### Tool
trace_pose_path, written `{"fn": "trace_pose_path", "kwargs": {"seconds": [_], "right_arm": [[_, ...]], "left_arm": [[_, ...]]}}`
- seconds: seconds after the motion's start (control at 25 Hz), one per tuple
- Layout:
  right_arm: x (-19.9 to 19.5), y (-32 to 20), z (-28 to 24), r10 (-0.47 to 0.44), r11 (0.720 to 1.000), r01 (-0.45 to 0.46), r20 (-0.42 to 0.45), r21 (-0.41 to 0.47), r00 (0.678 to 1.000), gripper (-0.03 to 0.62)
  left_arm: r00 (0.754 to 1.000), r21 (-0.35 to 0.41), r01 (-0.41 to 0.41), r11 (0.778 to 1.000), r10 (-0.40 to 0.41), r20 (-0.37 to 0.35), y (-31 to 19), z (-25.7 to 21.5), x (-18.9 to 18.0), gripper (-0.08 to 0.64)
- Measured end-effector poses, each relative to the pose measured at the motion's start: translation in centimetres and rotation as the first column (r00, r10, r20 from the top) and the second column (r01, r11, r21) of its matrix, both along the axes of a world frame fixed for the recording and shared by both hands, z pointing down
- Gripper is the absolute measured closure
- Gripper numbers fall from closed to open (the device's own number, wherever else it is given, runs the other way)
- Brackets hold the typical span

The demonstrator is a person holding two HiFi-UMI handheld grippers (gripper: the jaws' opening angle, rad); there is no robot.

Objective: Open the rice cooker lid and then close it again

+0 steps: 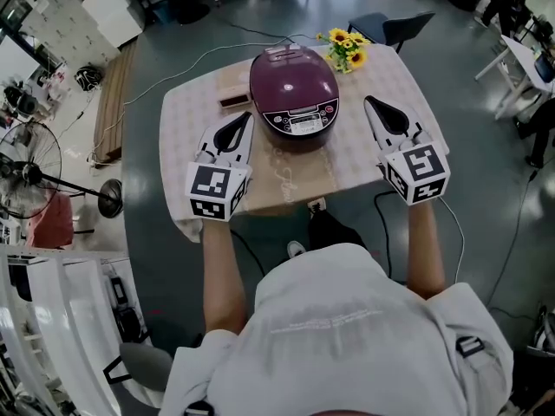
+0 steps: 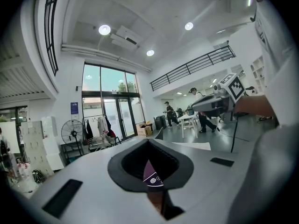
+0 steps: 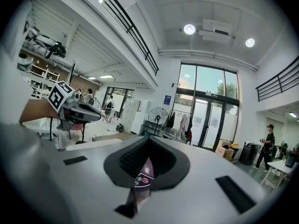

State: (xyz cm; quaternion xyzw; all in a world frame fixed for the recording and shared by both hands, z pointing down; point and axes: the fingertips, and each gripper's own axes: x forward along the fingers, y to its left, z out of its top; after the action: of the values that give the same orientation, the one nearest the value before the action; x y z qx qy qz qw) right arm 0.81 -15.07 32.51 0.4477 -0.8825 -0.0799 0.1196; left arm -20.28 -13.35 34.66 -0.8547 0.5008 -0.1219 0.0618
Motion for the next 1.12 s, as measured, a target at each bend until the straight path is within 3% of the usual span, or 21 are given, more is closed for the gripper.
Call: {"fn": "trace_pose_path", "kwargs": {"seconds": [1.12], "right_arm": [[0.7, -0.2, 0.1, 0.027, 1.000, -0.027, -0.023, 0.016, 0.999, 0.568]], "left_arm": [[0.999, -0.014, -0.035, 0.999, 0.036, 0.032, -0.5, 0.1, 1.7, 0.545]]}}
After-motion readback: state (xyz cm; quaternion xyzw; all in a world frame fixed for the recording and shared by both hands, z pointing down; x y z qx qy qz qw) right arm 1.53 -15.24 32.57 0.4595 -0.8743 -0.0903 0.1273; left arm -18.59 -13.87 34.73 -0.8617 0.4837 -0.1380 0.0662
